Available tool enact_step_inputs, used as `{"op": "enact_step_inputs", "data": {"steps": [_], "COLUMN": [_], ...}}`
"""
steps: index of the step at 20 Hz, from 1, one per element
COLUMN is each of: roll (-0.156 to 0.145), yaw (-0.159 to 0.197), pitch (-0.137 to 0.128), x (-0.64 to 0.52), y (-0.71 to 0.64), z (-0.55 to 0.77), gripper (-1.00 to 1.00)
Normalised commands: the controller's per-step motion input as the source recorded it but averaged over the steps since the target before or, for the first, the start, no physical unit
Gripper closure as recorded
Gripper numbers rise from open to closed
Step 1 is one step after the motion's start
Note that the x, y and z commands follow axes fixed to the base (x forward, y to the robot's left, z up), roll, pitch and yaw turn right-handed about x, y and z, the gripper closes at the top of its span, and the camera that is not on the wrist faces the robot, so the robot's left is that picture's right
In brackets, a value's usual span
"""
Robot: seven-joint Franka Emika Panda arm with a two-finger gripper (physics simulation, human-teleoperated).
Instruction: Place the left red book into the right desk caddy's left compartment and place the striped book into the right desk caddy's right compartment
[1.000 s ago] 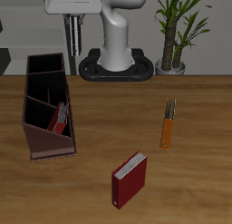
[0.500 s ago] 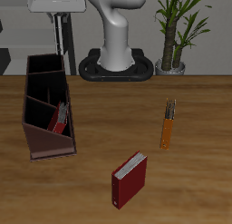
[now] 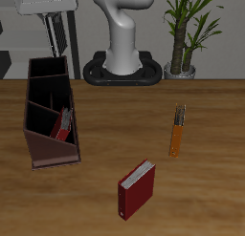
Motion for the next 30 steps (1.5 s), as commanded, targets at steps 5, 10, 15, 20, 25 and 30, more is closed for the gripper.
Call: {"op": "enact_step_inputs", "data": {"steps": [5, 10, 15, 20, 25, 30], "roll": [0.016, -0.046, -0.024, -0.03, -0.009, 0.015], "yaw": [0.035, -0.012, 0.003, -0.003, -0.011, -0.002], "pitch": [0.013, -0.001, 0.008, 0.014, 0.009, 0.014], "x": [0.1, 0.2, 0.16, 0.05, -0.02, -0.09], "y": [-0.3, -0.3, -0.19, -0.06, 0.0, 0.06], "z": [0.01, 0.03, -0.08, -0.18, -0.18, -0.16], "gripper": [1.0, 1.0, 1.0, 1.0, 1.0, 1.0]}}
